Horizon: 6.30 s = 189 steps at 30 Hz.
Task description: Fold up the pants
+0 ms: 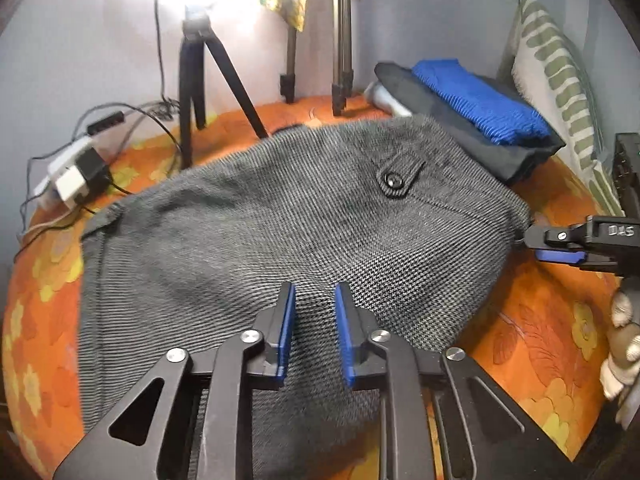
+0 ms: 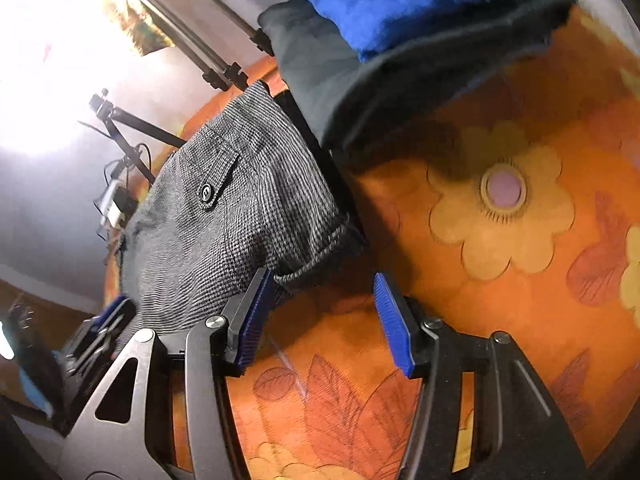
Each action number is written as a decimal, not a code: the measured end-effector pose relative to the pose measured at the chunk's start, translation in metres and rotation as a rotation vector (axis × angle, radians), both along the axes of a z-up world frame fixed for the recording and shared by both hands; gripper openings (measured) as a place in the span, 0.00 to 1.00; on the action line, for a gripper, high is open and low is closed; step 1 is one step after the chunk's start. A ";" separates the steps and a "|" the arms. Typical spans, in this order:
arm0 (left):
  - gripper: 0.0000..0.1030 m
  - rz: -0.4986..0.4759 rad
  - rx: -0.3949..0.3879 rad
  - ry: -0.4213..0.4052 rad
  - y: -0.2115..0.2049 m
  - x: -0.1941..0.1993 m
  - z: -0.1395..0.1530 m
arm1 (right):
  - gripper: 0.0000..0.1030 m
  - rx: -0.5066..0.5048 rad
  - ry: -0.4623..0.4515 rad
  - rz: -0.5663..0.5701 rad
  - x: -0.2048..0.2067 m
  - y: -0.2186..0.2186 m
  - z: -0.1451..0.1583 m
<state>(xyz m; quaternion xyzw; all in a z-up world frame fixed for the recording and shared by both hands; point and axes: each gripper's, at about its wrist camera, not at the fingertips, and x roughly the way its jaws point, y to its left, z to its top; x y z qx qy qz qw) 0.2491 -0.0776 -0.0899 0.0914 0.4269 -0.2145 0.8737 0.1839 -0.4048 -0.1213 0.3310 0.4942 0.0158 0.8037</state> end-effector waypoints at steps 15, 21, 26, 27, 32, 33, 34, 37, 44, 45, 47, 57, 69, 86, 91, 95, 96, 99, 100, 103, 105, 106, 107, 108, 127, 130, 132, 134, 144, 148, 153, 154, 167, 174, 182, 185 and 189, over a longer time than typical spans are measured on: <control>0.15 -0.009 -0.026 0.009 -0.007 -0.003 -0.006 | 0.68 0.062 -0.042 -0.028 0.028 0.015 -0.010; 0.15 -0.083 -0.017 0.015 -0.042 0.001 -0.012 | 0.70 0.026 -0.061 -0.046 0.040 0.024 -0.011; 0.13 -0.086 -0.034 0.036 -0.042 0.006 -0.019 | 0.50 -0.083 -0.083 0.014 0.044 0.038 -0.003; 0.13 -0.064 -0.055 0.023 -0.037 0.010 -0.012 | 0.48 -0.099 -0.086 0.021 0.044 0.038 -0.002; 0.13 0.073 -0.147 -0.015 -0.021 0.054 0.013 | 0.40 -0.120 -0.078 0.034 0.044 0.037 0.002; 0.13 0.090 -0.142 -0.026 -0.024 0.064 0.015 | 0.40 -0.125 -0.078 0.036 0.044 0.038 0.003; 0.13 0.101 -0.133 -0.040 -0.029 0.073 0.016 | 0.39 -0.131 -0.081 0.039 0.044 0.039 0.004; 0.13 0.134 -0.099 -0.045 -0.040 0.093 0.009 | 0.37 -0.154 -0.091 0.051 0.044 0.041 0.007; 0.16 0.177 -0.074 0.013 -0.039 0.111 -0.025 | 0.28 -0.173 -0.103 0.064 0.048 0.042 0.007; 0.16 0.183 -0.082 0.012 -0.036 0.109 -0.023 | 0.27 -0.174 -0.104 0.064 0.048 0.042 0.007; 0.16 0.206 -0.090 -0.011 -0.027 0.101 -0.014 | 0.26 -0.183 -0.110 0.066 0.048 0.043 0.008; 0.16 0.181 0.045 -0.019 0.014 0.033 -0.024 | 0.23 -0.225 -0.159 0.089 0.043 0.050 0.020; 0.16 0.133 -0.043 -0.061 0.011 -0.003 -0.021 | 0.21 -0.317 -0.279 0.146 0.036 0.078 0.059; 0.14 0.154 -0.215 -0.063 0.084 -0.038 0.004 | 0.21 -0.411 -0.425 0.249 0.034 0.154 0.106; 0.14 0.304 -0.242 -0.099 0.155 -0.042 0.012 | 0.20 -0.478 -0.478 0.328 0.035 0.207 0.119; 0.14 0.408 -0.270 -0.095 0.203 -0.044 0.007 | 0.19 -0.520 -0.506 0.415 0.034 0.256 0.122; 0.14 0.437 -0.282 -0.092 0.218 -0.045 0.005 | 0.19 -0.531 -0.512 0.441 0.034 0.270 0.122; 0.14 0.497 -0.312 -0.087 0.248 -0.043 0.002 | 0.17 -0.580 -0.526 0.531 0.032 0.315 0.112; 0.14 0.520 -0.320 -0.090 0.259 -0.046 0.002 | 0.17 -0.595 -0.525 0.557 0.031 0.328 0.107; 0.14 0.556 -0.328 -0.097 0.278 -0.050 0.003 | 0.16 -0.634 -0.516 0.643 0.027 0.364 0.089; 0.14 0.565 -0.329 -0.101 0.284 -0.053 0.003 | 0.15 -0.665 -0.512 0.700 0.024 0.385 0.077; 0.14 0.565 -0.328 -0.104 0.286 -0.054 0.003 | 0.15 -0.679 -0.510 0.725 0.023 0.394 0.072; 0.14 0.563 -0.325 -0.105 0.287 -0.054 0.003 | 0.15 -0.688 -0.509 0.743 0.021 0.400 0.067; 0.14 0.562 -0.319 -0.107 0.288 -0.054 0.003 | 0.15 -0.701 -0.504 0.764 0.019 0.407 0.062; 0.14 0.378 -0.297 -0.138 0.231 -0.049 0.031 | 0.47 -0.459 -0.506 0.737 0.004 0.285 0.106; 0.14 0.328 -0.306 -0.118 0.210 -0.043 0.032 | 0.47 -0.423 -0.443 0.671 0.010 0.243 0.103; 0.14 0.287 -0.279 -0.107 0.189 -0.039 0.029 | 0.47 -0.423 -0.401 0.645 0.012 0.225 0.097; 0.14 0.254 -0.254 -0.096 0.172 -0.037 0.025 | 0.47 -0.436 -0.367 0.639 0.013 0.214 0.088; 0.19 0.236 -0.139 -0.020 0.148 -0.022 -0.009 | 0.47 -0.407 -0.277 0.674 0.011 0.199 0.048; 0.20 0.256 -0.151 0.004 0.154 -0.018 -0.017 | 0.46 -0.416 -0.281 0.701 0.015 0.205 0.044; 0.20 0.248 -0.122 -0.004 0.150 -0.017 -0.020 | 0.12 -0.423 -0.277 0.781 0.010 0.222 0.038; 0.20 0.246 -0.119 -0.004 0.150 -0.017 -0.020 | 0.12 -0.450 -0.280 0.795 0.008 0.227 0.036; 0.21 0.225 -0.027 -0.052 0.141 -0.023 -0.021 | 0.10 -0.449 -0.220 0.875 0.004 0.224 0.020; 0.21 0.211 0.012 -0.086 0.139 -0.033 -0.020 | 0.10 -0.382 -0.223 0.880 0.002 0.198 0.037; 0.21 0.196 0.041 -0.110 0.139 -0.040 -0.019 | 0.10 -0.329 -0.290 0.757 0.016 0.171 0.065; 0.21 0.189 0.051 -0.115 0.139 -0.042 -0.019 | 0.14 -0.328 -0.295 0.740 0.023 0.174 0.068; 0.21 0.182 0.059 -0.116 0.142 -0.046 -0.018 | 0.49 -0.331 -0.312 0.714 0.031 0.180 0.071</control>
